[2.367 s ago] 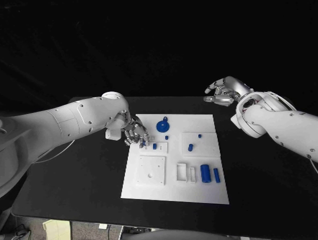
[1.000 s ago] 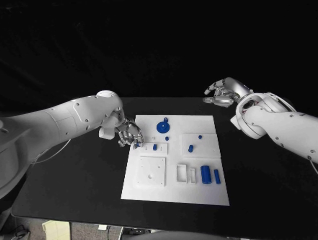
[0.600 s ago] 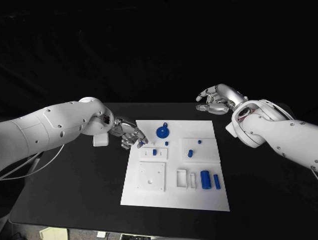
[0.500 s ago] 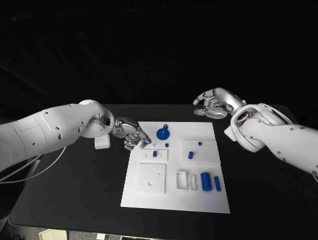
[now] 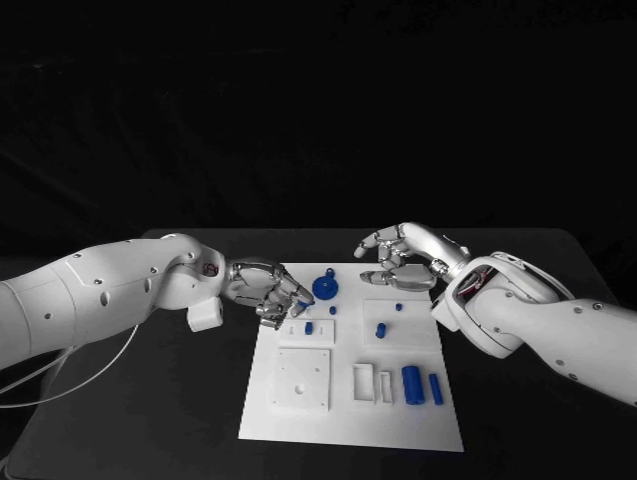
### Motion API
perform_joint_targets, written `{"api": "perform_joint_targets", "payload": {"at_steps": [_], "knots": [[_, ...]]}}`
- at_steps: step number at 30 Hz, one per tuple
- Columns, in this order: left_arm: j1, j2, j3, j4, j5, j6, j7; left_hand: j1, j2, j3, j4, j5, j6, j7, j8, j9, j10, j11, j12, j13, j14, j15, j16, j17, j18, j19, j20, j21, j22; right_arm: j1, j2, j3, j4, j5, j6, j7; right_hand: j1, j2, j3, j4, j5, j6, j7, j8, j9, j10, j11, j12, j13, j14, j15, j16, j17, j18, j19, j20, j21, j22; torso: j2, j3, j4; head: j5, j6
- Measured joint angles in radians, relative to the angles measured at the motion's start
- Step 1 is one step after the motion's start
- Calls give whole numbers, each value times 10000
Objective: Assemble the parts on the task board
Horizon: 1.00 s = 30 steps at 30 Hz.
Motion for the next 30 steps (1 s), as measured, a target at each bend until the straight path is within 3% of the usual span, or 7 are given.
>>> {"api": "perform_joint_targets", "payload": {"at_steps": [7,17,24,30], "knots": [[-57,-59,0,60,330,288,15,0,0,-1,-1,-39,-1,1,-63,-1,-36,35,0,-1,0,0,0,1,0,-36,36,-58,-1,-48,-10,-125,383,-11,-1,283,40,41,-172,9,-126,-19,16,0,-1,-12,-12,0,-3,0,0,0,11,0,-35,35,0,0,0,20,-12,-113,182],[-75,-15,1,164,503,334,42,0,0,-1,-1,-78,-2,1,-110,3,-36,36,0,8,-2,1,0,1,0,-35,36,-58,-2,-71,118,-481,850,68,88,480,40,41,-627,2,-164,-69,31,0,-19,-48,24,0,-21,-1,1,0,34,2,-110,38,1,-1,7,23,3,-123,168],[-78,29,2,231,537,293,80,0,0,-8,-8,-116,-2,1,-120,10,-35,36,0,8,-4,3,0,1,0,-35,36,-58,-2,-69,318,-523,943,125,172,515,6,75,-824,21,-202,-103,31,0,-25,-47,24,-1,-21,-2,2,0,46,1,-124,52,0,-1,18,13,6,-104,151],[-78,29,1,376,512,251,93,1,1,43,43,-464,-27,11,-262,20,-122,20,0,7,-7,4,0,2,0,-35,36,-58,2,-70,466,-536,854,200,231,516,-96,177,-974,36,-202,-118,43,0,-47,-82,59,-1,-33,-2,2,1,56,2,-125,52,1,-1,19,0,15,-90,150]]}}
